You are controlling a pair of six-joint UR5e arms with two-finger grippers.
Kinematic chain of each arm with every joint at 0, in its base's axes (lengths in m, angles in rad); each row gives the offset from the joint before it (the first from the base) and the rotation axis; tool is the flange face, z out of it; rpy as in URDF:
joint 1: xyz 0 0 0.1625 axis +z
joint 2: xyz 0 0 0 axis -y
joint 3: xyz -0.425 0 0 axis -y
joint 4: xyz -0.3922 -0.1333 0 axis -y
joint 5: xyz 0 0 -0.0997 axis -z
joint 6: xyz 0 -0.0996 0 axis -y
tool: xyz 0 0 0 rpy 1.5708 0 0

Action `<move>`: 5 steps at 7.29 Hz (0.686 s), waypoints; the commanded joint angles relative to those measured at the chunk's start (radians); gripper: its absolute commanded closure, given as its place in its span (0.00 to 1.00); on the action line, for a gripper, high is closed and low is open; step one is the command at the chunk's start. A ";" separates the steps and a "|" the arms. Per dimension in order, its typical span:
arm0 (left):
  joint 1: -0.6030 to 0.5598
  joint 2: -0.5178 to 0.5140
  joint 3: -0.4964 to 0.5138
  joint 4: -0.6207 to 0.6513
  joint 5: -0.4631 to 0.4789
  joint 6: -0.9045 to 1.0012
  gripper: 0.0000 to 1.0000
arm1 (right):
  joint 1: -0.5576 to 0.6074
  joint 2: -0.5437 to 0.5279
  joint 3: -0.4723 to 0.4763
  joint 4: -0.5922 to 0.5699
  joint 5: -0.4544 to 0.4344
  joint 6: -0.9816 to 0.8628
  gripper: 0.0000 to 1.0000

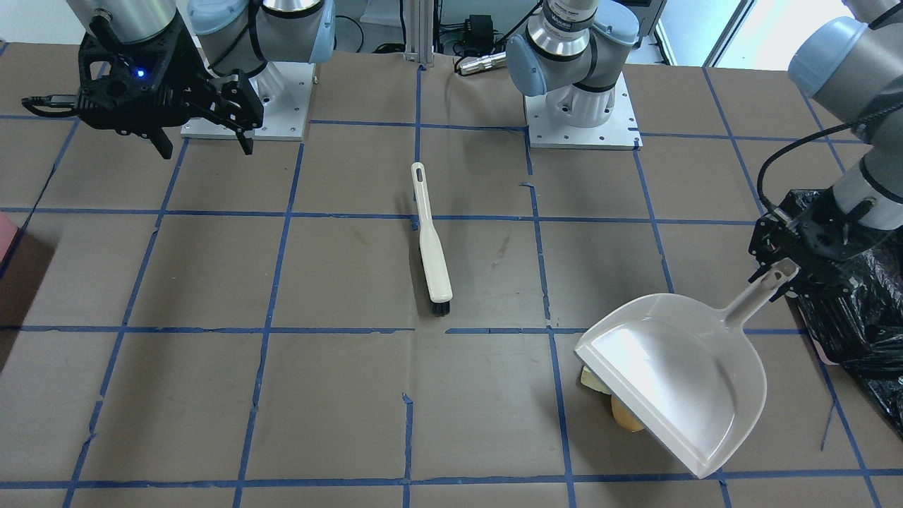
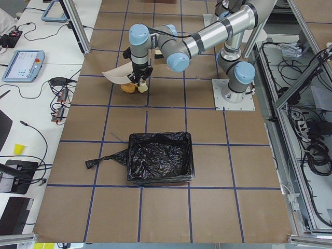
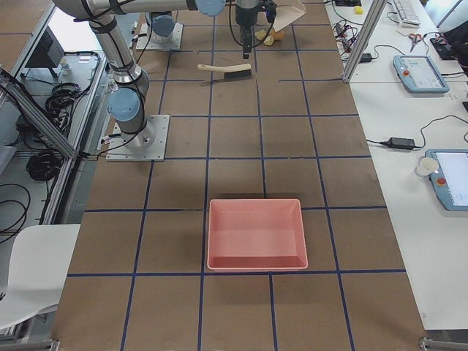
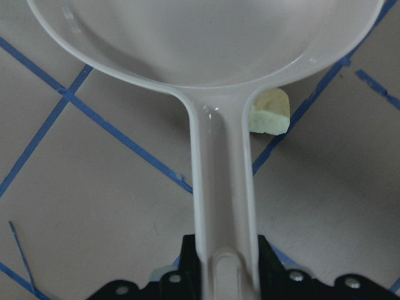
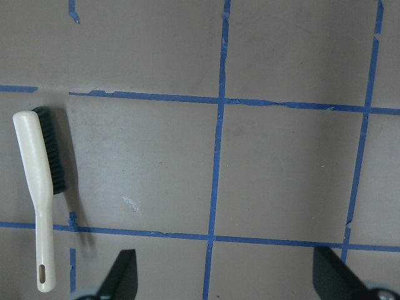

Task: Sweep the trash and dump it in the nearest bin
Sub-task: 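Carry the dustpan with the left gripper and set it beside the debris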

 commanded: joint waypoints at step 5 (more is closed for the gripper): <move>0.190 -0.182 0.106 -0.017 0.051 0.345 0.92 | 0.014 0.021 0.002 -0.007 -0.002 0.012 0.00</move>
